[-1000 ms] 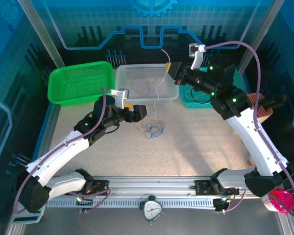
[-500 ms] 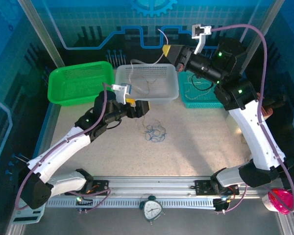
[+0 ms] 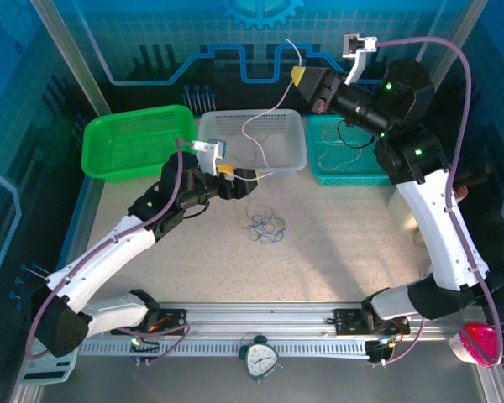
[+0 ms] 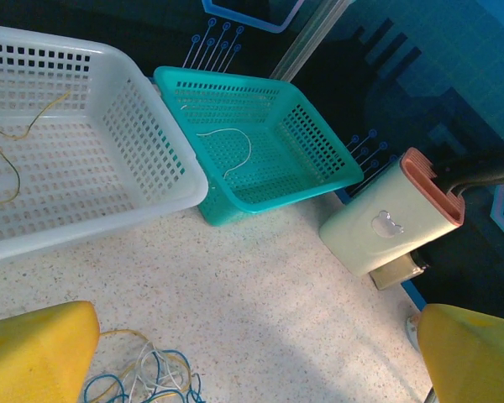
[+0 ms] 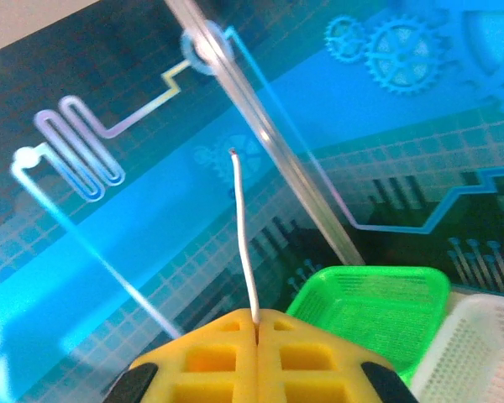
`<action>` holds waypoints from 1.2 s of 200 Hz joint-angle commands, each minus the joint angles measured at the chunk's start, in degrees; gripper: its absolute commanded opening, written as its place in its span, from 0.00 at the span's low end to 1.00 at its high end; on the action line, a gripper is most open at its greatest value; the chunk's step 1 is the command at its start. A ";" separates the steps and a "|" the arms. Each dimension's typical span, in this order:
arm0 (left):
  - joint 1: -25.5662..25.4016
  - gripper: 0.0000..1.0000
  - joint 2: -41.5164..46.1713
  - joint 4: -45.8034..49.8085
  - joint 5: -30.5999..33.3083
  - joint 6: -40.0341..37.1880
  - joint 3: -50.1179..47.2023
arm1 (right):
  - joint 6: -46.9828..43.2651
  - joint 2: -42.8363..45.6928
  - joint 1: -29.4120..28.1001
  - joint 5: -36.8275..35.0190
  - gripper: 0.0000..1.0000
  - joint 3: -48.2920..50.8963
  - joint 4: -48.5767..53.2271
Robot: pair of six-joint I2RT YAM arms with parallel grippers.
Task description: Untangle the cables
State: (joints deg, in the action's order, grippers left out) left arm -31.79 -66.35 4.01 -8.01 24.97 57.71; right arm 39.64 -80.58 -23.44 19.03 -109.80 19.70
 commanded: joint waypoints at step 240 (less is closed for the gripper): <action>-0.38 0.99 4.03 1.60 1.33 -1.75 -2.09 | -16.08 -8.04 15.18 -44.11 0.00 16.86 -7.18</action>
State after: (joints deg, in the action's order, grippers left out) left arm -31.79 -63.70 4.69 -7.33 24.93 56.55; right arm 24.91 -87.31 -8.56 -21.28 -94.50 15.68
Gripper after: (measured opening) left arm 0.992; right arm 0.065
